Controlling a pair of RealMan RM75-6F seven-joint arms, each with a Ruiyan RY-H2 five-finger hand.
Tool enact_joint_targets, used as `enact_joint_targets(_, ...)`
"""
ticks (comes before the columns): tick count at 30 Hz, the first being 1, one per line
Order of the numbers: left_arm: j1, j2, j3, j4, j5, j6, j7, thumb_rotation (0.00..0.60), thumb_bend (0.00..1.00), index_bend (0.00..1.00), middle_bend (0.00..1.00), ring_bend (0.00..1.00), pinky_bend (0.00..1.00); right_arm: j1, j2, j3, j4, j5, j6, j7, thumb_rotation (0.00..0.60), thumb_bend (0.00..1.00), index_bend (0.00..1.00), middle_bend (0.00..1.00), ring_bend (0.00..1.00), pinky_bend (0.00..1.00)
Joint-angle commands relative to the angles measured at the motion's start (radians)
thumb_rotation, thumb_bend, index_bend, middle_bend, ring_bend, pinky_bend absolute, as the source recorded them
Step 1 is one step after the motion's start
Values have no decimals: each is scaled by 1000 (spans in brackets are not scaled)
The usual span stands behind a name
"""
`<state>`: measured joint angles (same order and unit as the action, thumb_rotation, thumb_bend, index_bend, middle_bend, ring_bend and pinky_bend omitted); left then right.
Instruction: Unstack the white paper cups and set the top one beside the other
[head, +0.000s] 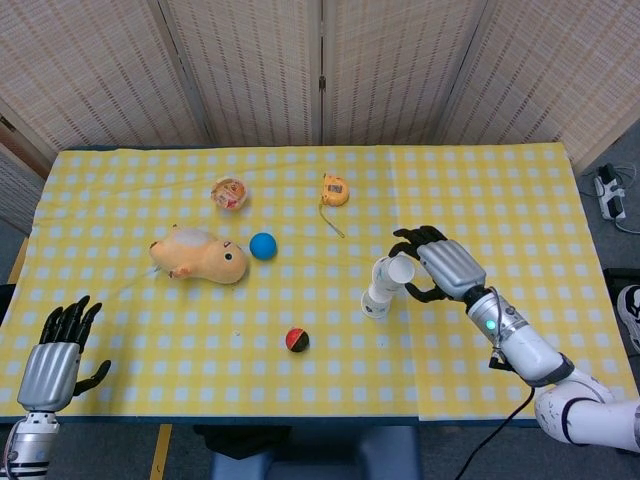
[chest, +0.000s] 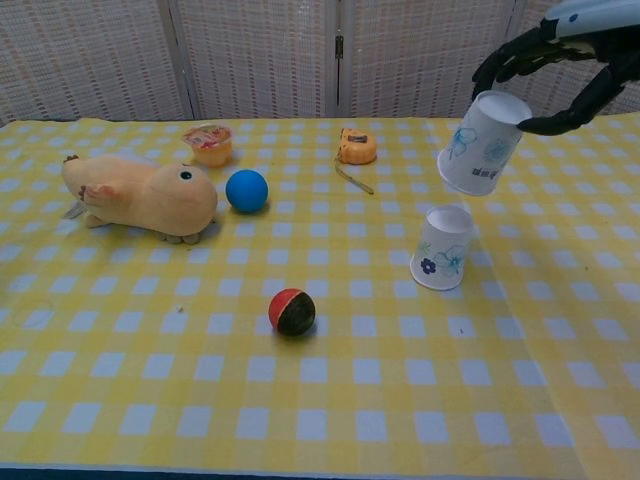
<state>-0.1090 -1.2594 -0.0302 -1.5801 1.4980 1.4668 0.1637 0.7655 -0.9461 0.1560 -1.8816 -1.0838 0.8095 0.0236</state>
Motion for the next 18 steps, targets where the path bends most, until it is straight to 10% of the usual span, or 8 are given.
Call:
enact_joint_targets(1,-2,-2,0,0,-1,-2,1,600,335,37,44,59,0,-52,35,1,1,-47,29,60,600,468,331,138,103,55)
enact_joint_targets(18,-2,-1,3,-11,3,1,15,600,335,36,44,58,0,-101,-194,-69,302,-94,-55,147,600,467,332,143,109,55)
